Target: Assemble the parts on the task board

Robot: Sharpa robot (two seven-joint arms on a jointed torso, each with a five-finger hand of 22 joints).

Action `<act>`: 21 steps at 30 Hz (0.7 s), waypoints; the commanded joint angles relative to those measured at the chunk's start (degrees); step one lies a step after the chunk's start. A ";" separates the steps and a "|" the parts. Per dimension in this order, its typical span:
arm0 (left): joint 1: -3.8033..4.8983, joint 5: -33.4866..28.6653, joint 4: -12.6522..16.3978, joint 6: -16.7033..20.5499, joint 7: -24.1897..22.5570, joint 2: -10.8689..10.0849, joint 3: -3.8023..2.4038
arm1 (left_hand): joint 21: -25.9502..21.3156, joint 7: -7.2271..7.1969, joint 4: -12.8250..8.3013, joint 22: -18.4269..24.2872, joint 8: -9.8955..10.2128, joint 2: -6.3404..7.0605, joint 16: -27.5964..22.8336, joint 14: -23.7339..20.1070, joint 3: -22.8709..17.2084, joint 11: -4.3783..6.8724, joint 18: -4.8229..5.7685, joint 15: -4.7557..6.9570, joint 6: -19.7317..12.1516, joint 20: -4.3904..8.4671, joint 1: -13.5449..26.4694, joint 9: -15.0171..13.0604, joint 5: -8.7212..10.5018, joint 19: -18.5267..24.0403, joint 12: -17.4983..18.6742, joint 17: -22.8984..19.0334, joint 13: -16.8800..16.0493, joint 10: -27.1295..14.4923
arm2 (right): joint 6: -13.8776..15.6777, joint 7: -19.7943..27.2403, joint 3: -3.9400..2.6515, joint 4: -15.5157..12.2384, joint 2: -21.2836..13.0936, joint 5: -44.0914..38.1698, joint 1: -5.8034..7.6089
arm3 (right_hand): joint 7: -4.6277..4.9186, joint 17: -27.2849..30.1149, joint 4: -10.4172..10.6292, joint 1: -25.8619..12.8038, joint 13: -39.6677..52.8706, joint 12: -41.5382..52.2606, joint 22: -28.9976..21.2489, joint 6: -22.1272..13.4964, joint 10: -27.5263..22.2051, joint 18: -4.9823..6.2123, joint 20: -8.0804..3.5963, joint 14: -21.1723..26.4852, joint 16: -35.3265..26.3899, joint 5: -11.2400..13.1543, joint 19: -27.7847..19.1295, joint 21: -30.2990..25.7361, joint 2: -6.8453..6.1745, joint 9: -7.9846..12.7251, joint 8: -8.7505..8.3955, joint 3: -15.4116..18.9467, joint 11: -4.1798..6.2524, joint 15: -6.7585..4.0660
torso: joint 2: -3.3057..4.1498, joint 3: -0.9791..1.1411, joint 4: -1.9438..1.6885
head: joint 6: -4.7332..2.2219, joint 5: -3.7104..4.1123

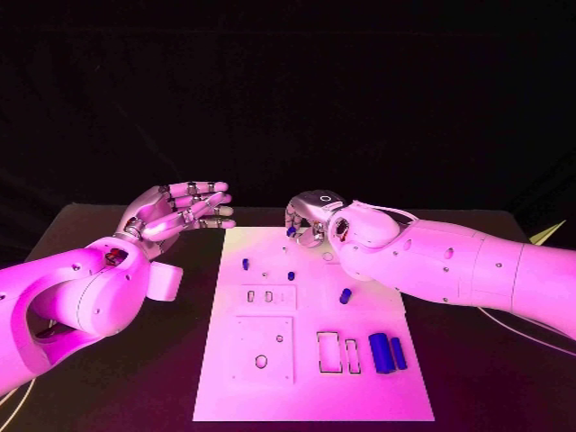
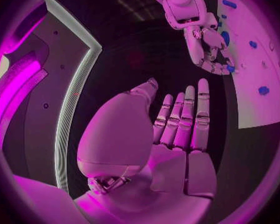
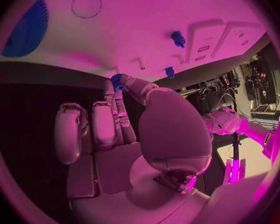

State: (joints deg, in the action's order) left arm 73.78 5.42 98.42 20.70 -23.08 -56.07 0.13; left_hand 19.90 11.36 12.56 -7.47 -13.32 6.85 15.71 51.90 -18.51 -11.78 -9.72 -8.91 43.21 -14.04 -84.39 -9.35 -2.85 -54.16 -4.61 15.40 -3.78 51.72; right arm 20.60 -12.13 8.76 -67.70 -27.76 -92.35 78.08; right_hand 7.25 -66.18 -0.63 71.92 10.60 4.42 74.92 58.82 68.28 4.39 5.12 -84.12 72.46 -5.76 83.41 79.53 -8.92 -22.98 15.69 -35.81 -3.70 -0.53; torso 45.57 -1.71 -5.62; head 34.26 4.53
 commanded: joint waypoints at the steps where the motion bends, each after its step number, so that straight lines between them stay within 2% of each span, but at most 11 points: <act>1: 0.12 -0.16 0.05 -0.81 -0.42 0.13 -0.06 | 0.24 3.89 -0.13 -0.06 0.27 -0.14 0.13 -0.37 -0.18 -0.36 -0.59 -0.11 -0.24 0.09 -0.14 0.02 -0.23 -0.30 0.37 0.06 0.00 0.03 | -1.79 0.22 0.03 0.21 0.21 -0.17 -0.14 | 0.00 0.04 0.11 -0.60 0.06 -0.34 0.42 -0.27 -0.10 -1.12 0.04 -1.60 0.33 -0.04 0.10 0.16 -0.08 -1.97 0.07 -0.34 -0.39 -0.12 | 0.03 -0.02 -0.10 | 0.12 -0.04; 16: 0.16 -0.16 -0.47 -1.52 -0.09 0.40 -0.05 | 0.27 3.93 -0.25 -0.06 0.29 -0.18 0.10 -0.49 -0.25 -0.40 -0.56 -0.14 -0.25 0.08 -0.19 0.02 -0.22 -0.20 0.45 0.21 -0.01 0.04 | -1.43 0.08 0.11 1.37 1.13 -0.15 -0.30 | 0.21 0.63 0.25 -0.98 -0.10 -0.73 -0.18 -0.92 -0.85 -0.96 0.19 -1.40 0.01 -0.04 -0.30 -0.30 -0.33 -2.20 -0.13 -0.49 -0.64 0.08 | 0.10 -0.08 0.06 | -0.03 -0.13; 21: 0.16 -0.16 -0.63 -1.70 0.03 0.47 -0.05 | 0.27 3.93 -0.26 -0.06 0.29 -0.21 0.10 -0.50 -0.28 -0.40 -0.57 -0.15 -0.25 0.08 -0.20 0.02 -0.23 -0.19 0.46 0.23 -0.01 0.05 | -1.46 0.12 0.13 1.61 1.35 -0.12 -0.30 | 0.57 1.52 0.31 -1.28 -0.45 -0.92 -1.29 -1.91 -2.30 -0.70 0.46 -1.08 -0.56 0.06 -0.95 -1.16 -0.70 -2.36 -0.55 -0.75 -1.04 0.39 | 0.16 -0.03 -0.06 | -0.12 -0.06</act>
State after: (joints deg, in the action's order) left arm 73.85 5.41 97.75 20.34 -22.92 -55.72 0.13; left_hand 19.89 11.36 12.40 -7.46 -13.33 6.85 15.71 51.69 -18.68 -11.78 -9.73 -9.12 43.21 -14.04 -84.39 -9.35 -2.85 -54.16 -4.36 15.55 -3.77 51.72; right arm 20.08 -12.06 8.86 -66.17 -26.48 -92.26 77.83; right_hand 7.83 -64.72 -0.22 71.29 10.20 3.86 73.70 57.25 66.28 4.40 5.65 -84.12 72.11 -5.73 82.87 78.64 -9.55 -25.46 15.22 -36.21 -4.84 -0.53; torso 45.70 -1.77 -5.61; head 34.18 4.43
